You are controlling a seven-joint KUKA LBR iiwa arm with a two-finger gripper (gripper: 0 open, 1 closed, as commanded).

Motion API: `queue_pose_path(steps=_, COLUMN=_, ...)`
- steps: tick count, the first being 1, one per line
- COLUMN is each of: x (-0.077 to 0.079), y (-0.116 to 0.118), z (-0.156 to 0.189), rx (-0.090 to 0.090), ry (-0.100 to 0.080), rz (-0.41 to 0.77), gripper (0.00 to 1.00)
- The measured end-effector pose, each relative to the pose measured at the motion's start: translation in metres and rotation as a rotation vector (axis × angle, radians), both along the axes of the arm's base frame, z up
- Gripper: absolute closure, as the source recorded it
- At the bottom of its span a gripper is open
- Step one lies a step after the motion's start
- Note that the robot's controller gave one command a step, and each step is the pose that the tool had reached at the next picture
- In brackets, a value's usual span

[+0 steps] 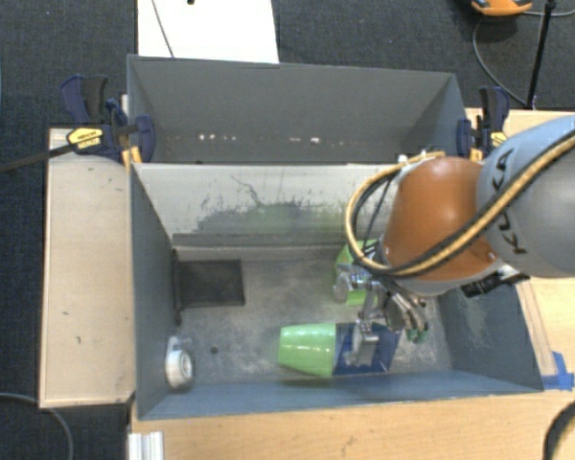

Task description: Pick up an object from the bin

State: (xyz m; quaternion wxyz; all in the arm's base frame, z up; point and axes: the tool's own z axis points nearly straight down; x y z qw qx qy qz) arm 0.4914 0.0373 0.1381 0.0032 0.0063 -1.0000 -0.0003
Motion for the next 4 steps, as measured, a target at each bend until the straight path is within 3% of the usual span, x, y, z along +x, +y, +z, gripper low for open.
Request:
queue_pose_path(steps=1, x=0.002, y=0.0, z=0.004, rx=0.0, ry=-0.008, rz=-0.001, gripper=0.0)
queue_pose_path(steps=2, x=-0.009, y=0.029, z=-0.044, rx=0.001, ry=-0.008, rz=-0.03, gripper=0.0)
queue_pose_path(steps=3, x=-0.006, y=0.056, z=-0.062, rx=-0.003, ry=-0.02, rz=0.411, gripper=1.0)
queue_pose_path(steps=4, x=-0.006, y=0.056, z=-0.062, rx=-0.003, ry=-0.02, rz=0.409, gripper=1.0)
